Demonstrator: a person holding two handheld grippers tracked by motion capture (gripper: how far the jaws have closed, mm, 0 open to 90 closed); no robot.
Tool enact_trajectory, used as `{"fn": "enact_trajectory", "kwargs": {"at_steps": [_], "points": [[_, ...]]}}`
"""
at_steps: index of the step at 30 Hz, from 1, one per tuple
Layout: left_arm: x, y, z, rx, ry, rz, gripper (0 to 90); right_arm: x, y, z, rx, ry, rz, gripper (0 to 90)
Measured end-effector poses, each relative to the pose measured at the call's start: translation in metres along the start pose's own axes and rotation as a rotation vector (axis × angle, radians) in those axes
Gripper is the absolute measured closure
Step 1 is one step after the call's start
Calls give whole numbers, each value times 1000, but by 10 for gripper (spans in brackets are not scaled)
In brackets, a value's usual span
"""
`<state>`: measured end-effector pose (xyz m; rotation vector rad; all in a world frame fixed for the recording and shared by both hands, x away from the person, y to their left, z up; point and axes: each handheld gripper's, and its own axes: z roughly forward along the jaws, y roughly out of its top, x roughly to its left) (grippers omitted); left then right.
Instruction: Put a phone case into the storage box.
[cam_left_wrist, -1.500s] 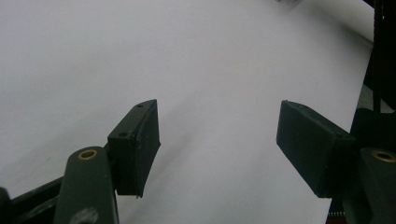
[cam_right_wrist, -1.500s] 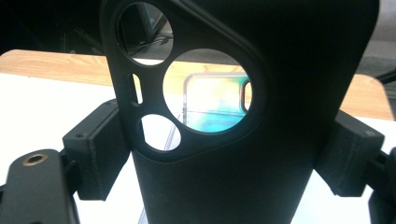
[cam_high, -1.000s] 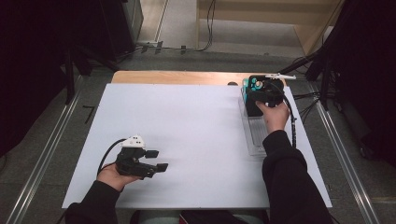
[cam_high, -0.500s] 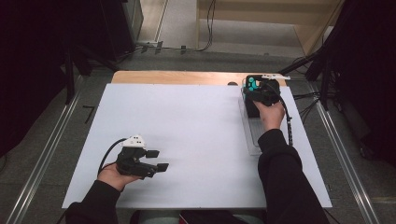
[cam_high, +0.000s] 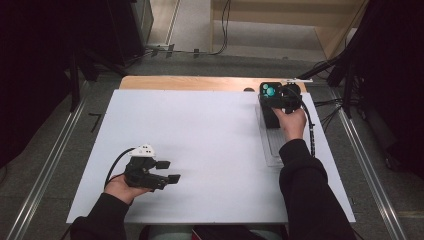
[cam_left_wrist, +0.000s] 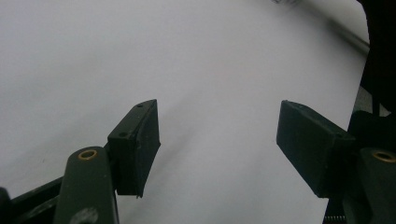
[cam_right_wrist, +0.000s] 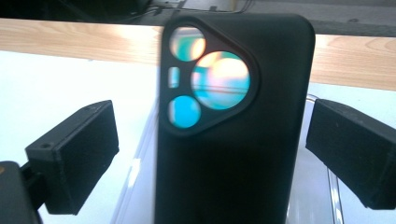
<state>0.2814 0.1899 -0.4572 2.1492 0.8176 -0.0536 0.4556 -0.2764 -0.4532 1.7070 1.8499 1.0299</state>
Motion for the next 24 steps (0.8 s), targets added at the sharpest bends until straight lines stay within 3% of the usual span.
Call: {"fn": "enact_trajectory", "kwargs": {"at_steps": [6, 8, 10, 14, 18, 24], "points": [[1, 0, -1, 2, 3, -12, 305, 7, 0, -26, 30, 30, -7, 13], [1, 0, -1, 2, 2, -13, 305, 10, -2, -36, 41, 77, -16, 13], [1, 0, -1, 2, 0, -13, 305, 15, -6, -45, 43, 114, -35, 48], [0, 1, -1, -1, -3, -15, 305, 29, -15, -61, 52, 135, -83, 51], [1, 0, -3, -1, -3, -21, 305, 39, -24, -79, 41, 218, -93, 105], [1, 1, -4, -5, 0, -40, 305, 55, -42, -100, 54, 328, -146, 157]]}}
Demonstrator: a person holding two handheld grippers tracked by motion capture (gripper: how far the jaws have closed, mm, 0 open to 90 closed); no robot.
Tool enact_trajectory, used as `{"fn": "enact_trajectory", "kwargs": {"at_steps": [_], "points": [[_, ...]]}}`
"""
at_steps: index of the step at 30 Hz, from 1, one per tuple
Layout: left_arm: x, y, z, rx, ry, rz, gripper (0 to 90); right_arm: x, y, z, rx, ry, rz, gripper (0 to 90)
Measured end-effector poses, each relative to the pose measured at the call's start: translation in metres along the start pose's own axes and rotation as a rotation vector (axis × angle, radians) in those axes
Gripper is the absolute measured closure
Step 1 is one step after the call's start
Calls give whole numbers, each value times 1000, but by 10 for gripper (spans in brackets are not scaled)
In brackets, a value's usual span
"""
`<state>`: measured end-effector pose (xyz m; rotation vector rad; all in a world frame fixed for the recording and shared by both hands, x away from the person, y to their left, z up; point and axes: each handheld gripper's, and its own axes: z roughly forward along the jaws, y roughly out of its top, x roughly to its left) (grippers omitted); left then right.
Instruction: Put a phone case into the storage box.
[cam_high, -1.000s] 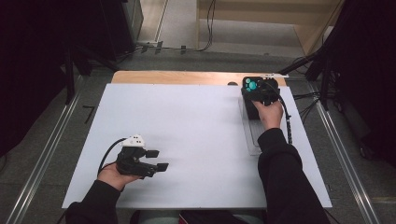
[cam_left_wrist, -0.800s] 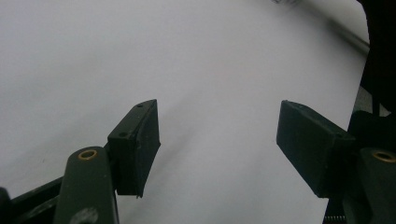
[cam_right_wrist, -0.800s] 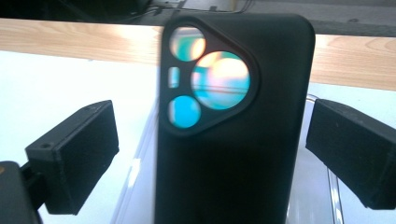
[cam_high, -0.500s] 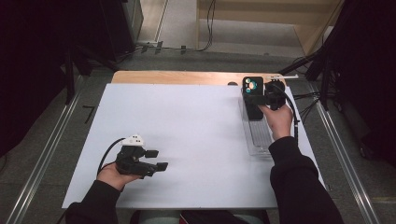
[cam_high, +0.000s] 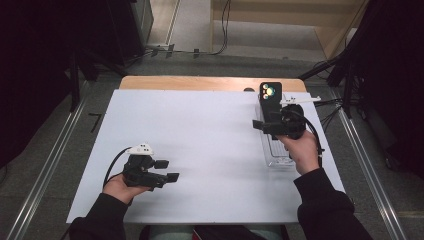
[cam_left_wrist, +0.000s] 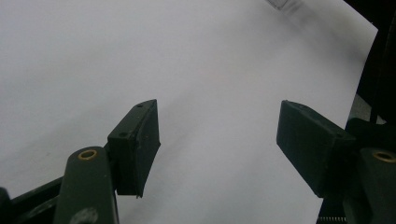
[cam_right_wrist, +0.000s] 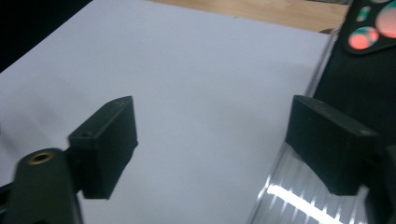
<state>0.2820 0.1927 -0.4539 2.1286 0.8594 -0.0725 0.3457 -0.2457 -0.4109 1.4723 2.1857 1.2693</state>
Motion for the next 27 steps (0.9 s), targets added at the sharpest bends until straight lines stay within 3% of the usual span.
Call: {"fn": "enact_trajectory", "kwargs": {"at_steps": [9, 16, 19, 27], "points": [[-5, 1, -1, 1, -4, 11, 304, 30, -29, -19, 43, 114, -110, 286], [-9, -3, -5, -3, -9, 15, 304, 41, -55, -25, 75, 157, -144, 287], [-10, -5, -6, -7, -15, 14, 304, 44, -65, -28, 77, 185, -136, 287], [-11, -9, -9, -10, -22, 18, 304, 49, -87, -29, 108, 206, -173, 287]]}}
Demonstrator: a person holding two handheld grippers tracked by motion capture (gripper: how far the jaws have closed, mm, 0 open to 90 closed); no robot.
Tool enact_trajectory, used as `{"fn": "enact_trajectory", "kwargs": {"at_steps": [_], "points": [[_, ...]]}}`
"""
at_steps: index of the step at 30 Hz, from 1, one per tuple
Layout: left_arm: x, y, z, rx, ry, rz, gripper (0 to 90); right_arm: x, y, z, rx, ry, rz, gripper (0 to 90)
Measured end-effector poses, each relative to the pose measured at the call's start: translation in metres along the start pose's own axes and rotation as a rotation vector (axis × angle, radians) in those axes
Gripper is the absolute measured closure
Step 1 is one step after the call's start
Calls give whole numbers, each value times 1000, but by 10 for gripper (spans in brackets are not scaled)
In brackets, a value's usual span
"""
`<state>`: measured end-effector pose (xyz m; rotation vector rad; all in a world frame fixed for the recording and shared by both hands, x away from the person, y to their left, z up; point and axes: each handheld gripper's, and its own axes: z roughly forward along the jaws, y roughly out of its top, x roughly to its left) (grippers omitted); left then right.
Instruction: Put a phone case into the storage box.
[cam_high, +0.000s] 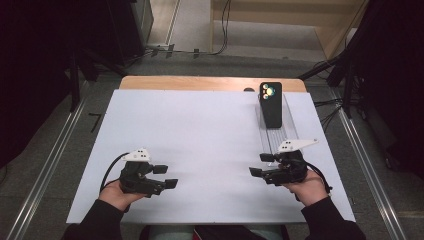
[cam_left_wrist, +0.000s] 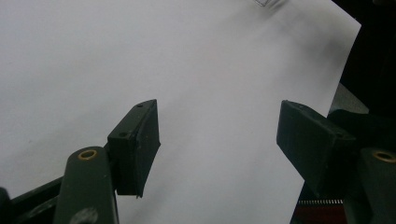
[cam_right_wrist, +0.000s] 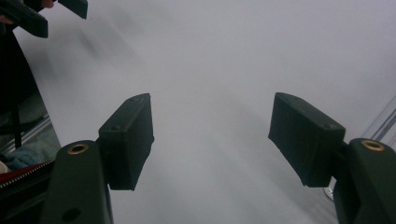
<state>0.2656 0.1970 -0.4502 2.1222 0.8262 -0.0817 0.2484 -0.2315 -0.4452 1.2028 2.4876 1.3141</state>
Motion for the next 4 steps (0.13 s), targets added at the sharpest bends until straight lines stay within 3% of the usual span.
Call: {"fn": "enact_trajectory", "kwargs": {"at_steps": [4], "points": [[0, 1, 0, -4, -3, -4, 304, 1, 0, 1, -7, 12, -12, 285]]}}
